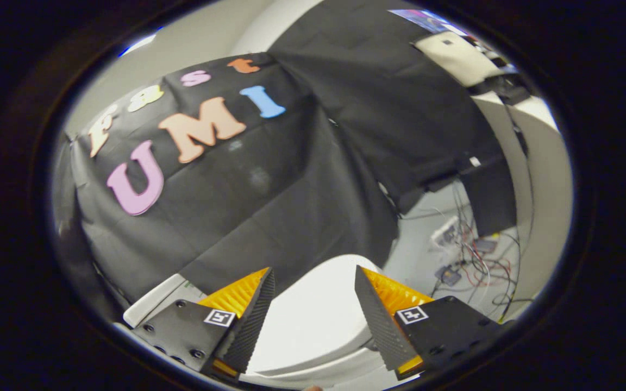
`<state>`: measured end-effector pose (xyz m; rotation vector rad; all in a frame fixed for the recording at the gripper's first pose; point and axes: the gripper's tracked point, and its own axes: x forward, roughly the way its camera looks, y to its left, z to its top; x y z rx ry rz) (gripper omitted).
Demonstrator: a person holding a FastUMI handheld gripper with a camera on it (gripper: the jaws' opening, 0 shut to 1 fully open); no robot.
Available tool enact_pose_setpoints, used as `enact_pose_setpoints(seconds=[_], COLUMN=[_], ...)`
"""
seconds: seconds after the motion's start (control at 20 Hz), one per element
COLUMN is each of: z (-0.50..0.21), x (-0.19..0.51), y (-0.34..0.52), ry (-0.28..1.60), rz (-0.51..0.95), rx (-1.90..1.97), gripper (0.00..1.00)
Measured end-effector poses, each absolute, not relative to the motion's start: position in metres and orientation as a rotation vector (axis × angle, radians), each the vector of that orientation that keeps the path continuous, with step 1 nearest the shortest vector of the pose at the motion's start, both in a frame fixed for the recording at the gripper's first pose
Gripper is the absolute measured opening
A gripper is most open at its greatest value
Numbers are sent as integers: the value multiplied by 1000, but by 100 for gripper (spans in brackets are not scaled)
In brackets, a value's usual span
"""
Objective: Open the toilet lid.
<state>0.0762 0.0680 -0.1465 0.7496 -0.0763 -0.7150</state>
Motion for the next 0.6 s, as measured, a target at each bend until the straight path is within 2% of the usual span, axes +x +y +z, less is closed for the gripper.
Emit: enact_pose_setpoints(seconds=[0.3,0.6], z=[-231,-295], x=[55,54], y=[88,99], ry=[26,112], rz=[-824,-860], rx=[930,1118], gripper=[92,79])
